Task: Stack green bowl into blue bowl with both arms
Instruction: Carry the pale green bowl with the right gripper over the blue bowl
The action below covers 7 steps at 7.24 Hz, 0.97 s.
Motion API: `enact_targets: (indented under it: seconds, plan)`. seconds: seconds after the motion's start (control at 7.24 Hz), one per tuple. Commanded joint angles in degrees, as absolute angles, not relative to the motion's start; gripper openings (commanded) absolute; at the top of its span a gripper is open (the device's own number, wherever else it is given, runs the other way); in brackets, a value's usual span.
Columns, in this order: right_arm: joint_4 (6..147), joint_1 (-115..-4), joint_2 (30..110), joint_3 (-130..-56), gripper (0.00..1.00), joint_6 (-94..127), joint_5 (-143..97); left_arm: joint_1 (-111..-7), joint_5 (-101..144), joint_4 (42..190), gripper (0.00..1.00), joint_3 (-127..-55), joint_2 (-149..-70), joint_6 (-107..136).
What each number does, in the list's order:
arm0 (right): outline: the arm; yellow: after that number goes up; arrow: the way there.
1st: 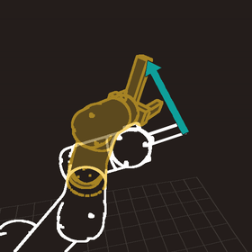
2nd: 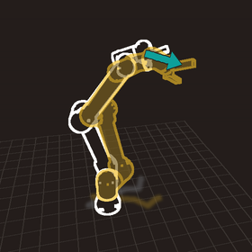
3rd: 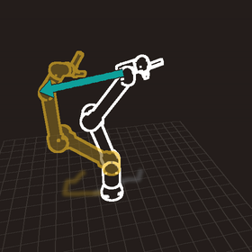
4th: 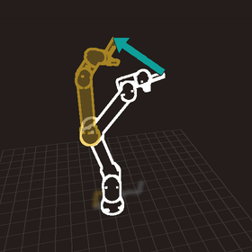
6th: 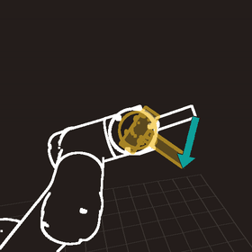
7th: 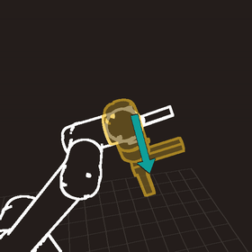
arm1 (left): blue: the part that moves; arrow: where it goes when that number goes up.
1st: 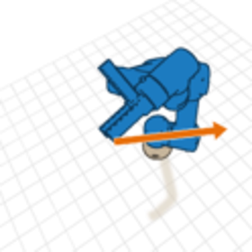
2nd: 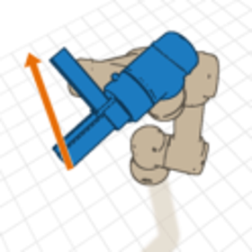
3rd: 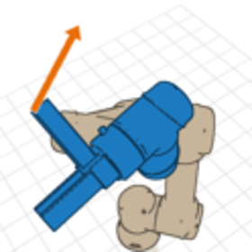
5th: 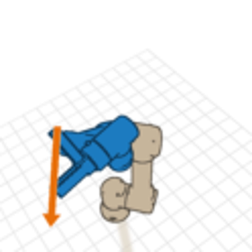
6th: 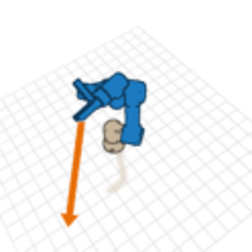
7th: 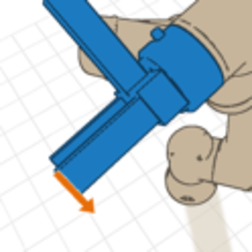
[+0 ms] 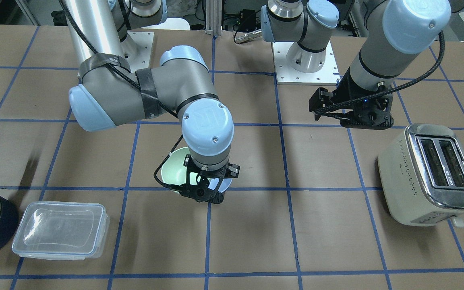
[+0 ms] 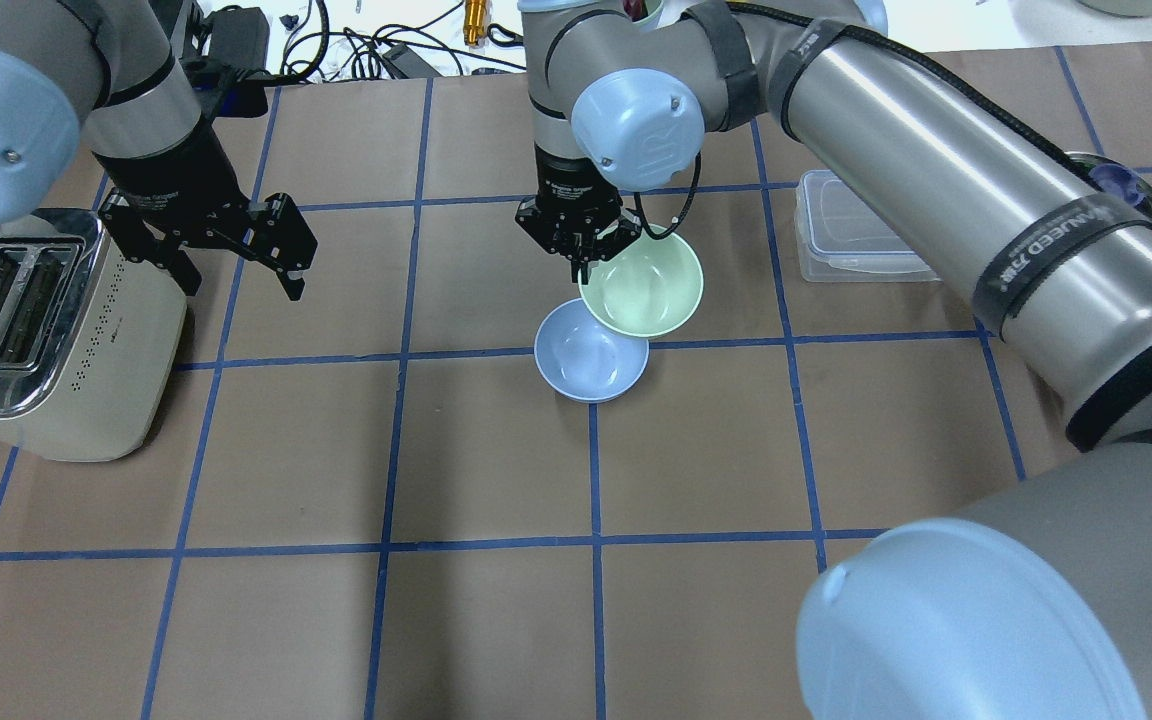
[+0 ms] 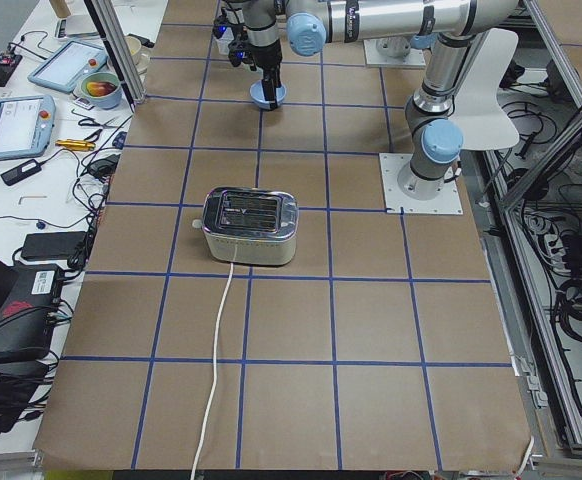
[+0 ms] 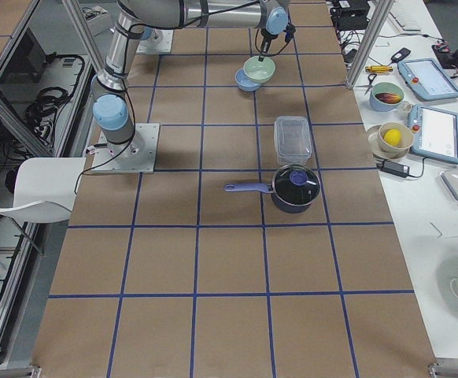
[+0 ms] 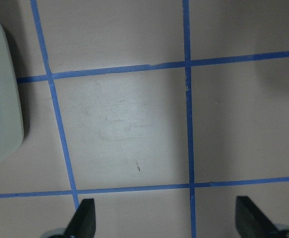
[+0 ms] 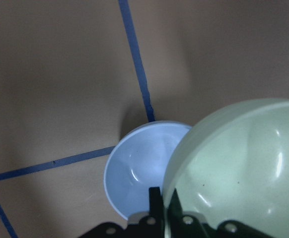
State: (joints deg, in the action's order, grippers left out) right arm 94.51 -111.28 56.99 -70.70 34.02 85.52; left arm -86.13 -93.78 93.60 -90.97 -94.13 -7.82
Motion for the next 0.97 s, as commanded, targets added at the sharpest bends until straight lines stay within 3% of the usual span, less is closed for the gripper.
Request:
enact_targets:
  seconds: [0.0, 0.41, 0.55, 0.69, 0.83]
  plan:
    - [94.22, -113.64, 55.47, -70.49, 0.00, 35.85, 83.60, -86.13, -93.78, 93.60, 1.00, -90.97, -94.13, -7.82]
    - [92.11, -114.43, 54.41, -70.75, 0.00, 36.21, 83.41, -86.13, -93.78, 93.60, 1.00, -90.97, -94.13, -7.73]
    - [91.94, -114.43, 54.40, -70.75, 0.16, 36.21, 83.41, -86.13, -93.78, 93.60, 1.00, -90.97, -94.13, -7.73]
    - [92.11, -114.43, 54.40, -70.75, 0.79, 36.30, 83.41, -86.13, -93.78, 93.60, 1.00, -90.97, -94.30, -7.73]
    - [91.85, -114.43, 54.49, -70.58, 1.00, 36.39, 83.41, -86.13, -93.78, 93.60, 1.00, -90.97, -94.31, -7.73]
